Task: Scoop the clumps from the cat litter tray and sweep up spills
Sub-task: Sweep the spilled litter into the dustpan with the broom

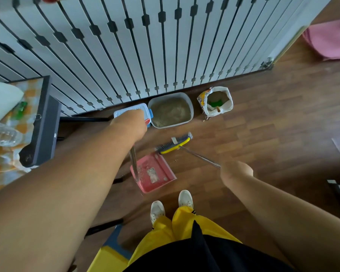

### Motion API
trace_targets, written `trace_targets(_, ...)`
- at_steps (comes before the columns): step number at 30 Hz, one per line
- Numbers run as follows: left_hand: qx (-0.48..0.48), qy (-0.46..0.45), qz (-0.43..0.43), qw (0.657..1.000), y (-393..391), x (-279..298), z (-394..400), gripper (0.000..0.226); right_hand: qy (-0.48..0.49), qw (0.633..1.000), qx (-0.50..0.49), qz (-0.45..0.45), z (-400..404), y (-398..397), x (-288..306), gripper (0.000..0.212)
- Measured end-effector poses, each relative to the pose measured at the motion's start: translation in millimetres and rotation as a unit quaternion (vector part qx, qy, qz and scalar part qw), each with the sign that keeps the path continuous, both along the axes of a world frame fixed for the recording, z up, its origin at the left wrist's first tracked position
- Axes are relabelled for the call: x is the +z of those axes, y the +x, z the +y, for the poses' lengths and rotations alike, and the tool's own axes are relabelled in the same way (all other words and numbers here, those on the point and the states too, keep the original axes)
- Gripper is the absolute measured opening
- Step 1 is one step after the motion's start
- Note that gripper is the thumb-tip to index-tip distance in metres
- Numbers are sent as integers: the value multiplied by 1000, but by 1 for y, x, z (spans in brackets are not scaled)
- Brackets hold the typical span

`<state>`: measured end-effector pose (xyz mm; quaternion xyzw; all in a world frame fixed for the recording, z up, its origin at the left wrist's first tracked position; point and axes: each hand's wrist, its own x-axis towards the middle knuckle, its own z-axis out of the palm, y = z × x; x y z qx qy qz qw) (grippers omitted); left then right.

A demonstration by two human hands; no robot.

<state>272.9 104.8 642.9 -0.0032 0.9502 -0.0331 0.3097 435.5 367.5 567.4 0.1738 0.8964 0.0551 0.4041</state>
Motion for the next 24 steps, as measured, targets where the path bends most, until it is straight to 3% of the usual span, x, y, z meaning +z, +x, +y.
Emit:
trace_targets(4,-52,12,80,995,3,-5,2,15,29,999,-30,2,39,36,5,31)
trace_targets(12,-80,18,99,992,7,-8,5,25,-52,994,-100,10,90,66,6,19)
trace_targets(14,-100,27,94,990,13,-8,4,7,-48,990,-128,31,84,69,0,21)
trace_targets(20,-121,43,85,988,18,-20,7,27,-53,979,-195,36,34,65,-16,34)
trace_targets(24,-138,40,86,986,29,-23,14,23,-89,972,-219,-14,-15,78,-34,42)
